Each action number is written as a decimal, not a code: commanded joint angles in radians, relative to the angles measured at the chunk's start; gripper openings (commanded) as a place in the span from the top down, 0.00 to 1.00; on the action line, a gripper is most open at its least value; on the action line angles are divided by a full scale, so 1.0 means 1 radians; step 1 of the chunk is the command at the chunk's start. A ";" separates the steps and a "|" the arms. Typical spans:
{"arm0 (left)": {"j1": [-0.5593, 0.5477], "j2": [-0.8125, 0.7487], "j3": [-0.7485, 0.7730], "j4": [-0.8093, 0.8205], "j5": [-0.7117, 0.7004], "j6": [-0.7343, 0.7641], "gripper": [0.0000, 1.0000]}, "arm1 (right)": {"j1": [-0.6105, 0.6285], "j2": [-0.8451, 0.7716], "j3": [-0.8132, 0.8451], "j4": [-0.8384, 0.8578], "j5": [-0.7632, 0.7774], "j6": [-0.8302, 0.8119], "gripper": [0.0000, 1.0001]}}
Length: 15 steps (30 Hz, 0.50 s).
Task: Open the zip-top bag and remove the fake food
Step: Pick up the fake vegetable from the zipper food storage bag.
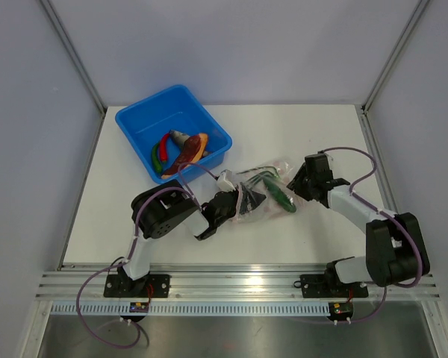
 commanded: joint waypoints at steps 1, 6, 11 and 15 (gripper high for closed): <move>0.003 -0.024 -0.029 0.083 -0.033 0.029 0.43 | 0.039 0.066 0.022 0.033 -0.026 -0.007 0.53; 0.003 -0.013 -0.031 0.114 -0.027 0.030 0.40 | 0.056 0.121 0.020 0.073 -0.105 0.009 0.54; 0.003 -0.010 -0.016 0.088 -0.023 0.024 0.39 | 0.057 0.169 0.015 0.125 -0.199 0.032 0.54; 0.005 0.010 0.007 0.071 -0.004 0.006 0.38 | 0.059 0.209 0.019 0.166 -0.271 0.036 0.55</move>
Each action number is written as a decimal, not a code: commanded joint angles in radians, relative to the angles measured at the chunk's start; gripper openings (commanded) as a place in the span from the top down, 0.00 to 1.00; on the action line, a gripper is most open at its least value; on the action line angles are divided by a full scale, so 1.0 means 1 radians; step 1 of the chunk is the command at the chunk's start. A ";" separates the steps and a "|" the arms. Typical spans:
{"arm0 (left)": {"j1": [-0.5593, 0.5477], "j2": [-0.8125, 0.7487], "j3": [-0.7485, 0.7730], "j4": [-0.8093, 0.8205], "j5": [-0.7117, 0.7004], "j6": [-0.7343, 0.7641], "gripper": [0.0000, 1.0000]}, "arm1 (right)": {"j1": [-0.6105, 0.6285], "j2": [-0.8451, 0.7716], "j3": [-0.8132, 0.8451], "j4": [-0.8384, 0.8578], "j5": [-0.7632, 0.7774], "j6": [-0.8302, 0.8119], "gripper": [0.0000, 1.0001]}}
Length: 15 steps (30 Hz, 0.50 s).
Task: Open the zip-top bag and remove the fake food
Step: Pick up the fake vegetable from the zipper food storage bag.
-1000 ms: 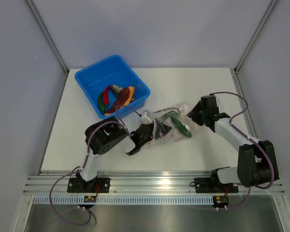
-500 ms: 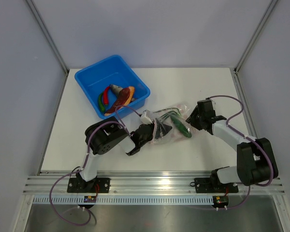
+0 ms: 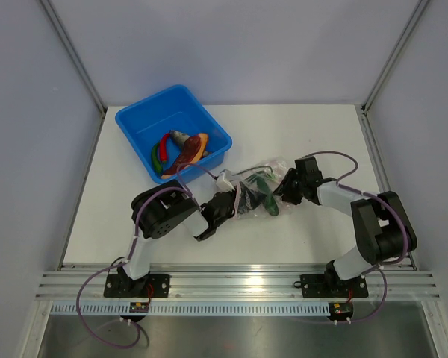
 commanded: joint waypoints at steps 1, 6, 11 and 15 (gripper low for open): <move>0.006 0.015 0.034 0.009 0.009 0.004 0.39 | 0.012 0.041 0.025 0.072 -0.108 0.017 0.55; 0.012 0.037 0.063 -0.008 0.034 -0.018 0.37 | 0.015 0.059 0.029 0.087 -0.159 0.003 0.59; 0.014 0.038 0.083 -0.049 0.050 -0.013 0.36 | 0.023 0.046 0.025 0.099 -0.169 -0.017 0.61; 0.015 0.040 0.091 -0.068 0.058 -0.014 0.37 | 0.021 0.052 0.029 0.102 -0.180 -0.025 0.64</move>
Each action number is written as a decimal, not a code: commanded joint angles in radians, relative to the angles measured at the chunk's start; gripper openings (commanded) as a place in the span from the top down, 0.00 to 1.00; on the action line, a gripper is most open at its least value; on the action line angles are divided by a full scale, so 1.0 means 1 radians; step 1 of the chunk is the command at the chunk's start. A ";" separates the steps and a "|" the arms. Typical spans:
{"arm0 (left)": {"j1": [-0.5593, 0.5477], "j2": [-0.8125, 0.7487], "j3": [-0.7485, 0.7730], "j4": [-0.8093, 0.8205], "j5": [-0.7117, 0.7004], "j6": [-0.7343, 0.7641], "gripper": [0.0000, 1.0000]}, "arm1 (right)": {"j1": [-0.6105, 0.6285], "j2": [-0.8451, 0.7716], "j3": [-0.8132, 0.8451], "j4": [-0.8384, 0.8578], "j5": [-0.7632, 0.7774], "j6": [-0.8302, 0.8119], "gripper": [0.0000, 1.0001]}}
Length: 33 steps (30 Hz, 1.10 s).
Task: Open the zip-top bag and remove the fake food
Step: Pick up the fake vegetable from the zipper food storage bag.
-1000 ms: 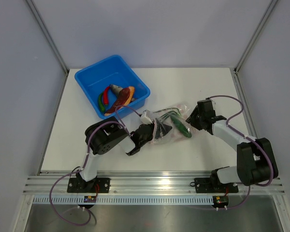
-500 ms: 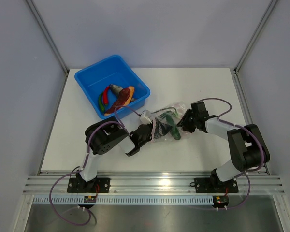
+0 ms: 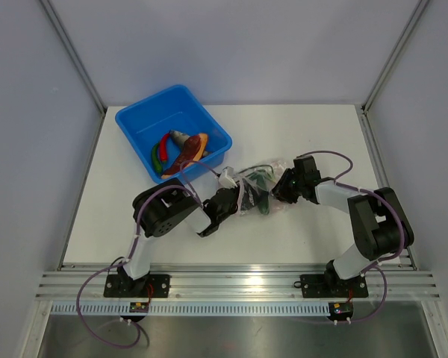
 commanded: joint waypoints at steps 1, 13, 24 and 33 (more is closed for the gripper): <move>0.001 0.020 0.025 -0.012 0.026 0.005 0.41 | 0.019 -0.001 0.022 0.034 -0.053 -0.017 0.65; 0.021 0.050 -0.033 0.147 0.050 -0.036 0.65 | 0.016 -0.043 0.034 -0.041 0.105 -0.004 0.95; 0.024 0.039 -0.058 0.178 0.049 -0.038 0.66 | -0.008 -0.072 0.039 -0.124 0.315 0.013 1.00; 0.046 -0.021 -0.065 0.074 0.095 -0.041 0.66 | -0.068 -0.067 0.032 -0.145 0.396 0.045 1.00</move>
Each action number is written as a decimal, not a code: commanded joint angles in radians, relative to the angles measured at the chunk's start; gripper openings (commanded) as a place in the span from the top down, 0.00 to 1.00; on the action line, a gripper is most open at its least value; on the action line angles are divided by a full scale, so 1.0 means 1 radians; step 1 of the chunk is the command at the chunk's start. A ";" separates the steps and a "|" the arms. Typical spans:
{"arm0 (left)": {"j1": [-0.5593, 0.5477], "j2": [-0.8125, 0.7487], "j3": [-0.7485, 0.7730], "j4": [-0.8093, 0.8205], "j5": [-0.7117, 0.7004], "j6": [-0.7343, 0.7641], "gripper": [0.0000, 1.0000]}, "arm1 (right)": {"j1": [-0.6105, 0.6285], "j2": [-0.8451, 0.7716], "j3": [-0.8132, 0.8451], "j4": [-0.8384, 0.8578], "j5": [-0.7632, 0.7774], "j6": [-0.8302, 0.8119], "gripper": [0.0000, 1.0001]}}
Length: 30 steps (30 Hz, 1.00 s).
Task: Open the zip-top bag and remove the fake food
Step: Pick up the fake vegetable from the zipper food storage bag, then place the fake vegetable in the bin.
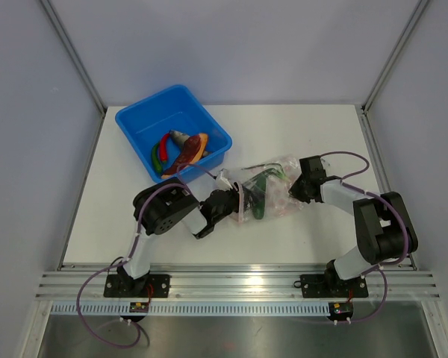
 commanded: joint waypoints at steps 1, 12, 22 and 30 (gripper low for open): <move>0.018 -0.044 -0.005 -0.044 0.067 0.006 0.66 | -0.023 -0.026 0.023 -0.013 0.082 0.017 1.00; 0.085 -0.176 0.150 -0.550 0.247 0.128 0.67 | -0.040 -0.012 0.024 -0.013 0.074 0.011 1.00; 0.154 -0.251 0.230 -0.857 0.301 0.308 0.67 | -0.041 -0.003 0.031 -0.012 0.065 -0.009 1.00; 0.200 -0.318 0.150 -0.857 0.334 0.341 0.68 | -0.050 0.002 0.024 0.002 0.042 -0.009 1.00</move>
